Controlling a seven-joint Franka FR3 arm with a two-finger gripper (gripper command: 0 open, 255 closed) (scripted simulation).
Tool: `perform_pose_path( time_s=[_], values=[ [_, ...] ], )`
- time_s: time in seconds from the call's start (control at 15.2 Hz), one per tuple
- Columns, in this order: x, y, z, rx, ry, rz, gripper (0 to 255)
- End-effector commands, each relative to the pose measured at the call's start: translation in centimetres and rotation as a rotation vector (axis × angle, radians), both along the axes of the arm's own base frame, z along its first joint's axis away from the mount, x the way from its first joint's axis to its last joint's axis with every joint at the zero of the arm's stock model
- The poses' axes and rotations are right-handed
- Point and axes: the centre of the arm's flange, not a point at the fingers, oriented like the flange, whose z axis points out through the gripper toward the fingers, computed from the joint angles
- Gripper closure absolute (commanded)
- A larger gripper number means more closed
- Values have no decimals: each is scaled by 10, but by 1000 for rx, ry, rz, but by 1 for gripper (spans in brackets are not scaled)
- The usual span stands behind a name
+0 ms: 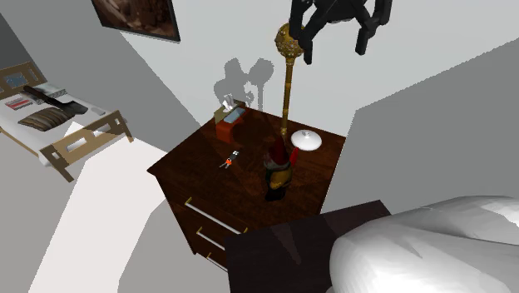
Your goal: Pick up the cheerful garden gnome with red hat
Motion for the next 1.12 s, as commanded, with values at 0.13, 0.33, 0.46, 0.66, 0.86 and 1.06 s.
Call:
perform_pose_path(
  time_s=[0.13,0.33,0.46,0.66,0.86,1.06],
  values=[
    [31,3,-16,-14,65,24,0],
    [74,9,-44,-34,163,60,0],
    [102,13,-65,-47,228,84,0],
    [140,21,-99,-68,325,120,0],
    [175,28,-137,-88,423,157,0],
    [205,36,-179,-108,520,193,0]
  ],
)
